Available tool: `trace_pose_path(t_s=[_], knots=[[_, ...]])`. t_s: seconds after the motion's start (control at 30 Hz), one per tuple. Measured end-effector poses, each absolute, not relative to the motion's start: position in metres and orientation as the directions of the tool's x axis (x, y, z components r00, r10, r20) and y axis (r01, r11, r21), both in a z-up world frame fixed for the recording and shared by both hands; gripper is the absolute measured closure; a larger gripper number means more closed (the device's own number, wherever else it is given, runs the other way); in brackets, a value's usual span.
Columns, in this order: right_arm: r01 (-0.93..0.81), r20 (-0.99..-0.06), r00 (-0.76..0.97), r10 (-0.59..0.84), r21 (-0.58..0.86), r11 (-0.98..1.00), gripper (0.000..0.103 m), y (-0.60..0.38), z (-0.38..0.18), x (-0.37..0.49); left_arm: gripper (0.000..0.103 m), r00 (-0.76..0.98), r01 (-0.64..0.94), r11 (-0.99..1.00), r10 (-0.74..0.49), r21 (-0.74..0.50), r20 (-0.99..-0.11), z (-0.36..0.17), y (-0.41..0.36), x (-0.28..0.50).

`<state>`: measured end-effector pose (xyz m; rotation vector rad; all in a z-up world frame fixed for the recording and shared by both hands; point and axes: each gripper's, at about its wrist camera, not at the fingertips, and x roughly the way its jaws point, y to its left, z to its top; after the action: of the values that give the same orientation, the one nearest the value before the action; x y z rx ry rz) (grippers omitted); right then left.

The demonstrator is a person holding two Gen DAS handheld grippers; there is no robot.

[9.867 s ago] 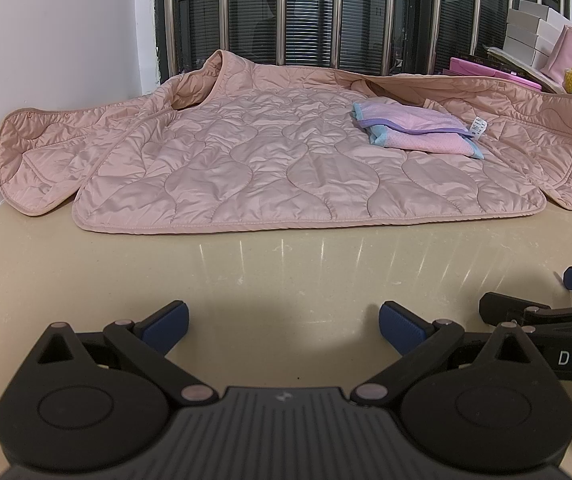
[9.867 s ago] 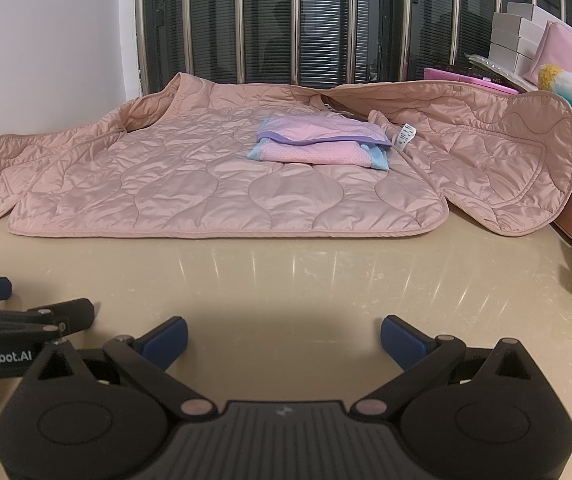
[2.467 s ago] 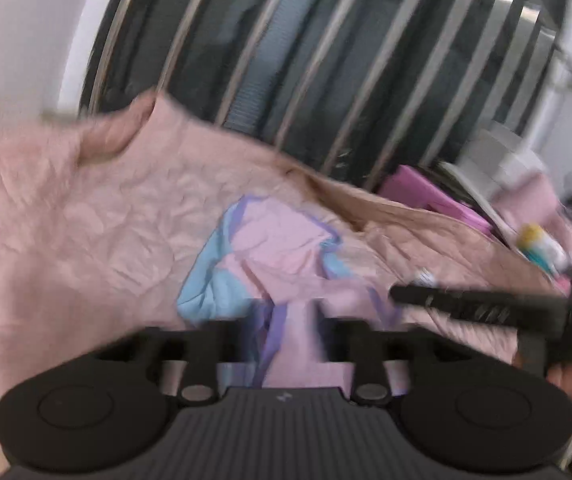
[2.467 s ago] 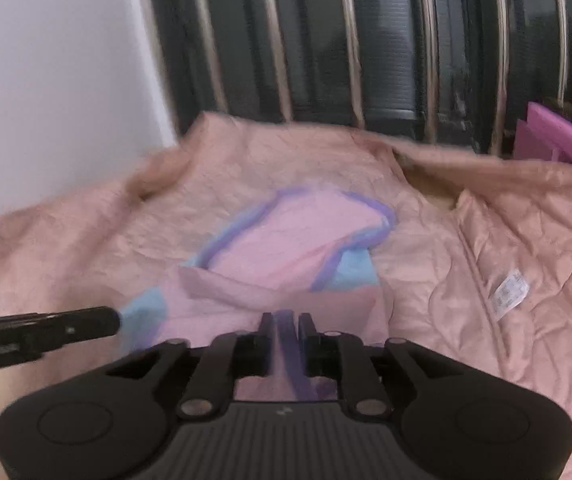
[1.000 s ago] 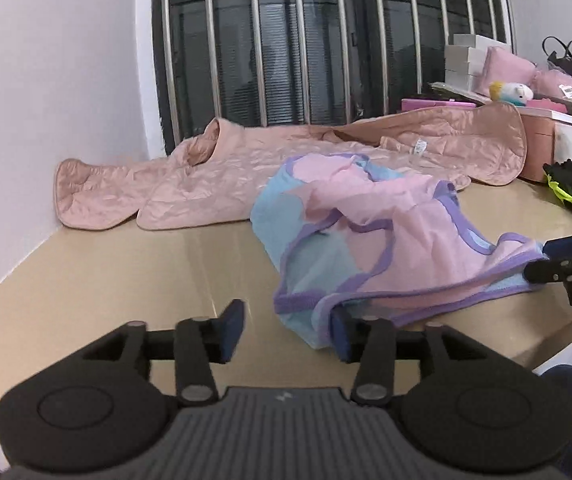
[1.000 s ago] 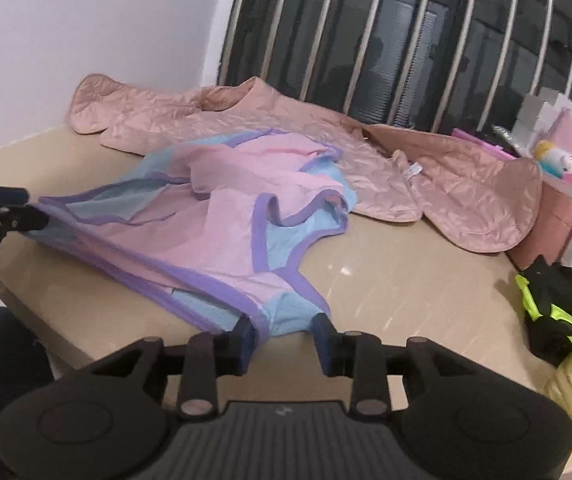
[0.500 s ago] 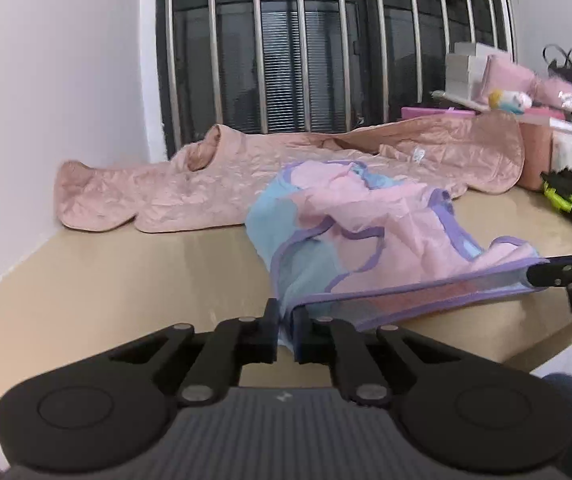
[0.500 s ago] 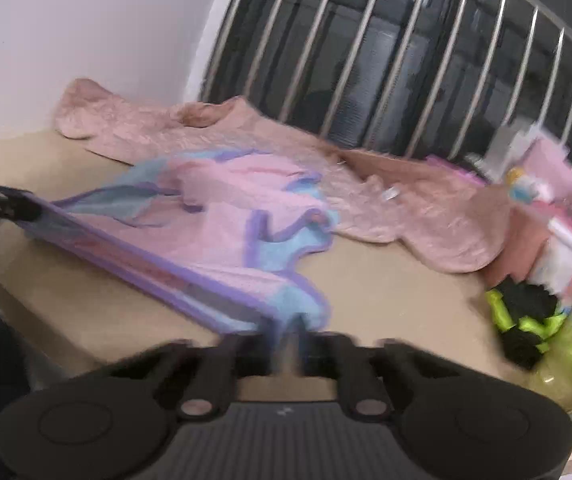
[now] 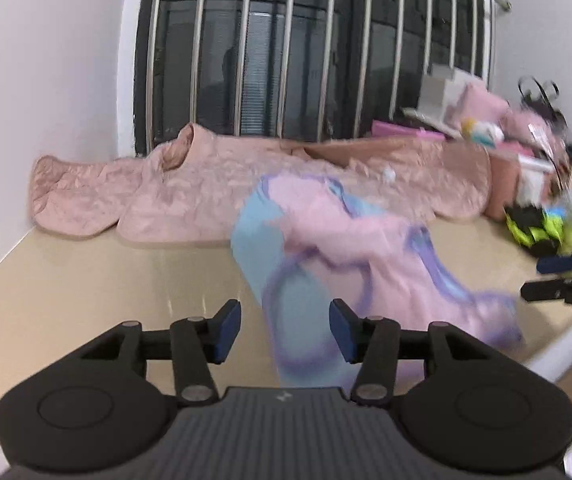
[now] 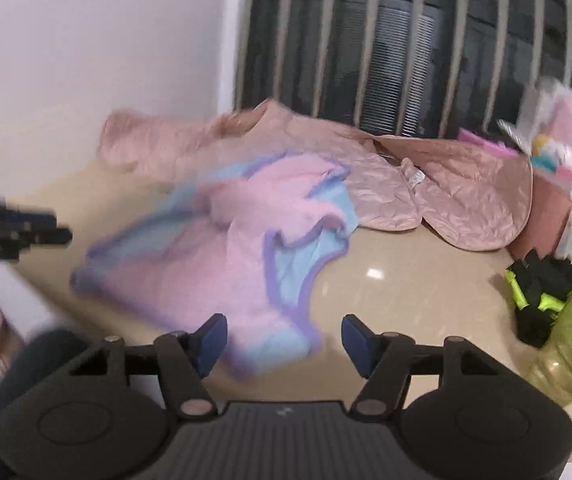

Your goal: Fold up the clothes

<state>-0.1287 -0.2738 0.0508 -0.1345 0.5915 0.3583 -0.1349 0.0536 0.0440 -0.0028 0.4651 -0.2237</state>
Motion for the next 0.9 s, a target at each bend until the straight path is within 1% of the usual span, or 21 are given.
trace_pose_path(t_s=[0.03, 0.1, 0.17, 0.2, 0.23, 0.27, 0.3, 0.33, 0.37, 0.4, 0.43, 0.47, 0.5, 0.6, 0.67, 0.7, 0.73, 0.77, 0.8, 0.83, 0.9], knots=[[-0.353, -0.565, 0.771, 0.294, 0.004, 0.935, 0.041, -0.277, 0.049, -0.114, 0.053, 0.870, 0.216, 0.974, -0.220, -0.061, -0.442, 0.044, 0.051, -0.120], [-0.325, -0.585, 0.764, 0.272, 0.014, 0.945, 0.043, -0.274, 0.038, -0.079, 0.053, 0.849, 0.200, 0.977, -0.211, -0.075, -0.484, 0.038, 0.044, -0.085], [-0.300, -0.617, 0.745, 0.255, 0.031, 0.953, 0.052, -0.270, 0.026, -0.046, 0.055, 0.823, 0.179, 0.981, -0.195, -0.082, -0.534, 0.029, 0.039, -0.058], [-0.301, -0.621, 0.741, 0.258, 0.036, 0.953, 0.054, -0.268, 0.023, -0.041, 0.056, 0.810, 0.167, 0.983, -0.184, -0.081, -0.558, 0.024, 0.038, -0.048], [-0.304, -0.623, 0.737, 0.261, 0.039, 0.952, 0.057, -0.266, 0.021, -0.037, 0.063, 0.796, 0.162, 0.983, -0.181, -0.085, -0.577, 0.020, 0.038, -0.043], [-0.307, -0.625, 0.734, 0.265, 0.042, 0.951, 0.058, -0.264, 0.018, -0.033, 0.066, 0.785, 0.166, 0.981, -0.193, -0.100, -0.589, 0.016, 0.039, -0.041], [-0.310, -0.628, 0.731, 0.268, 0.046, 0.950, 0.058, -0.263, 0.016, -0.029, 0.074, 0.776, 0.168, 0.980, -0.200, -0.111, -0.598, 0.013, 0.040, -0.040], [-0.312, -0.630, 0.727, 0.272, 0.049, 0.949, 0.058, -0.261, 0.013, -0.025, 0.091, 0.781, 0.164, 0.982, -0.190, -0.099, -0.595, 0.011, 0.041, -0.041], [-0.315, -0.633, 0.724, 0.275, 0.052, 0.948, 0.058, -0.259, 0.011, -0.022, 0.100, 0.785, 0.161, 0.983, -0.183, -0.090, -0.592, 0.009, 0.042, -0.041], [-0.318, -0.635, 0.720, 0.279, 0.055, 0.947, 0.060, -0.257, 0.008, -0.018, 0.100, 0.784, 0.163, 0.982, -0.186, -0.092, -0.592, 0.008, 0.044, -0.041], [-0.326, -0.632, 0.724, 0.279, 0.043, 0.944, 0.073, -0.254, 0.008, -0.018, 0.100, 0.790, 0.154, 0.982, -0.191, -0.112, -0.583, 0.008, 0.048, -0.042], [-0.336, -0.627, 0.728, 0.278, 0.027, 0.942, 0.098, -0.251, 0.007, -0.019, 0.100, 0.797, 0.129, 0.983, -0.183, -0.134, -0.575, 0.008, 0.054, -0.042], [-0.345, -0.622, 0.732, 0.277, 0.012, 0.939, 0.101, -0.247, 0.007, -0.020, 0.101, 0.805, 0.103, 0.982, -0.175, -0.157, -0.567, 0.007, 0.059, -0.042], [-0.324, -0.633, 0.740, 0.227, -0.039, 0.945, 0.102, -0.242, 0.009, -0.023, 0.101, 0.816, 0.008, 0.964, -0.160, -0.266, -0.556, 0.002, 0.085, -0.042], [-0.294, -0.628, 0.746, 0.221, -0.012, 0.956, 0.102, -0.250, 0.009, -0.021, 0.100, 0.822, -0.022, 0.931, -0.190, -0.364, -0.537, -0.004, 0.101, -0.043], [-0.283, -0.627, 0.746, 0.223, 0.005, 0.959, 0.101, -0.254, 0.009, -0.020, 0.100, 0.824, -0.022, 0.923, -0.201, -0.384, -0.530, -0.005, 0.105, -0.044], [-0.272, -0.626, 0.747, 0.226, 0.023, 0.962, 0.100, -0.257, 0.009, -0.020, 0.097, 0.825, -0.020, 0.929, -0.194, -0.370, -0.530, -0.004, 0.104, -0.046], [-0.262, -0.624, 0.747, 0.229, 0.041, 0.964, 0.091, -0.261, 0.010, -0.020, 0.093, 0.832, -0.024, 0.939, -0.171, -0.342, -0.528, 0.000, 0.101, -0.050], [-0.251, -0.623, 0.747, 0.232, 0.059, 0.966, 0.086, -0.265, 0.010, -0.019, 0.083, 0.839, -0.025, 0.947, -0.153, -0.319, -0.523, 0.004, 0.099, -0.054], [-0.243, -0.611, 0.758, 0.229, 0.062, 0.968, 0.079, -0.267, 0.013, -0.024, 0.074, 0.848, -0.012, 0.948, -0.160, -0.319, -0.506, 0.011, 0.098, -0.060], [-0.244, -0.580, 0.778, 0.239, 0.072, 0.967, 0.077, -0.272, 0.021, -0.036, 0.066, 0.862, 0.025, 0.947, -0.183, -0.321, -0.473, 0.023, 0.094, -0.071]])
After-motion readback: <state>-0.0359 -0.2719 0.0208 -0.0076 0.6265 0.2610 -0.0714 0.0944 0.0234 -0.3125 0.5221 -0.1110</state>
